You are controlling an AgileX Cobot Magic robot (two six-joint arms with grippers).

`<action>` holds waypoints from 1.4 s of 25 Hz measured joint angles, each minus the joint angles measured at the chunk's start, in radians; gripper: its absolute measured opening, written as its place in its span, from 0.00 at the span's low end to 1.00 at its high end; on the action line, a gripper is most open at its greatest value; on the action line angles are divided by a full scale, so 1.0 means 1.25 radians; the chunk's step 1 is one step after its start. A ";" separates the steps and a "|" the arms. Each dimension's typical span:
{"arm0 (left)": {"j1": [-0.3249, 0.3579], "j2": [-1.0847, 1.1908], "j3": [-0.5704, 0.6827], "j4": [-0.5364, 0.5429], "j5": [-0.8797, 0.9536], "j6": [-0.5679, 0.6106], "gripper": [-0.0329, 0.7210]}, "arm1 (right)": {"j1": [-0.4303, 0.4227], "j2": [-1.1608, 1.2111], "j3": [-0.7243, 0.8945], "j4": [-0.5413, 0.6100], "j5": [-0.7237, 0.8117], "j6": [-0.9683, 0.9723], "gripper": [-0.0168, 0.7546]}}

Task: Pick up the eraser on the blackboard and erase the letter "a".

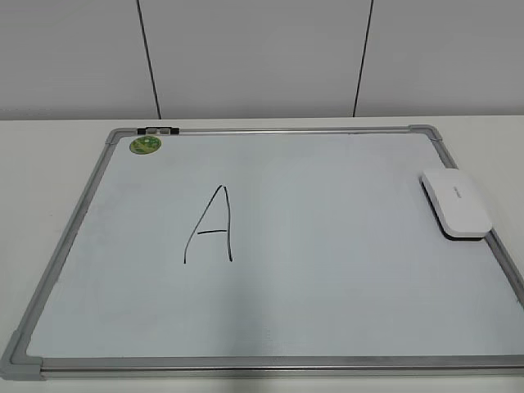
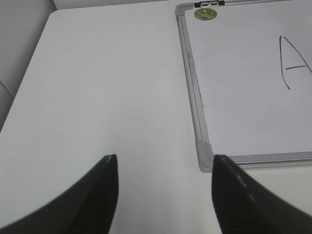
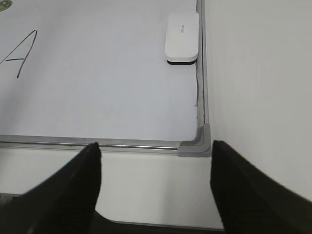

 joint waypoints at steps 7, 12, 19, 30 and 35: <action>0.000 0.000 0.000 0.000 0.000 0.000 0.61 | 0.000 0.000 0.000 0.000 0.000 0.000 0.70; 0.000 0.000 0.000 0.000 0.000 0.000 0.60 | 0.000 0.000 0.000 0.000 0.000 0.000 0.70; 0.000 0.000 0.000 0.000 0.000 0.000 0.60 | 0.000 0.000 0.007 0.000 0.002 0.000 0.70; 0.000 0.000 0.000 0.000 0.000 0.000 0.55 | 0.000 0.000 0.007 -0.001 0.002 -0.024 0.70; 0.000 0.000 0.000 0.000 0.000 0.000 0.53 | 0.000 0.000 0.007 -0.001 0.002 -0.029 0.70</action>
